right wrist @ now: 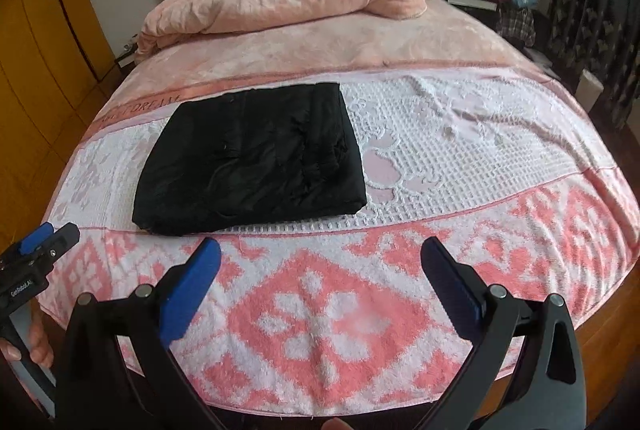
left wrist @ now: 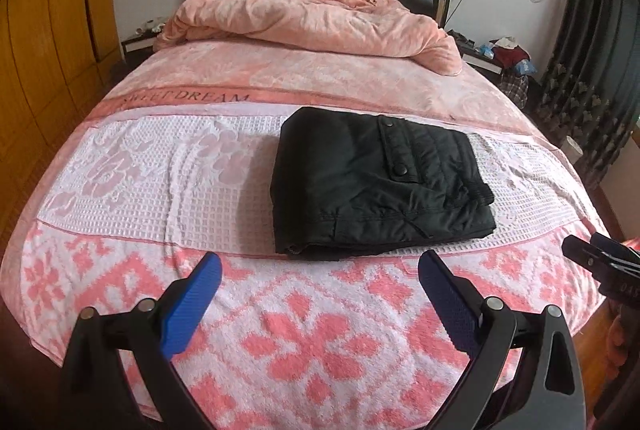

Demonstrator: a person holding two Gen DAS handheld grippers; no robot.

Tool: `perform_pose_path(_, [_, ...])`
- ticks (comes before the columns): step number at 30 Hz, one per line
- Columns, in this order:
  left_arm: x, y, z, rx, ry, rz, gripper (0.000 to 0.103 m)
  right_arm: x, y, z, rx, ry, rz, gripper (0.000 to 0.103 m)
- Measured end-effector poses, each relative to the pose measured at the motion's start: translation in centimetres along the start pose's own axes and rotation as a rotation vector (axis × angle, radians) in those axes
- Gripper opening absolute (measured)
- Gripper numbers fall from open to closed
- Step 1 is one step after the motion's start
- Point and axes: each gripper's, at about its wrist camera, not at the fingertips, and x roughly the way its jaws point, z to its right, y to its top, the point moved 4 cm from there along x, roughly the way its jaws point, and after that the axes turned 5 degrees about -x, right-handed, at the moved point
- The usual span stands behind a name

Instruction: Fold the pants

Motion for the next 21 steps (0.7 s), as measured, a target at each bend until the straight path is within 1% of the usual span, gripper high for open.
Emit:
perform_pose_path(9, [-2.5, 0.2, 1.1, 0.015, -0.004, 0.042, 0.099, -2.5, 0.4, -1.2, -0.036, -0.021, 0.044, 0.100])
perform_pose_path(21, [-4.2, 0.2, 2.3, 0.046, -0.011, 0.069, 0.099, -2.7, 0.2, -2.0, -0.044, -0.026, 0.046, 0.100])
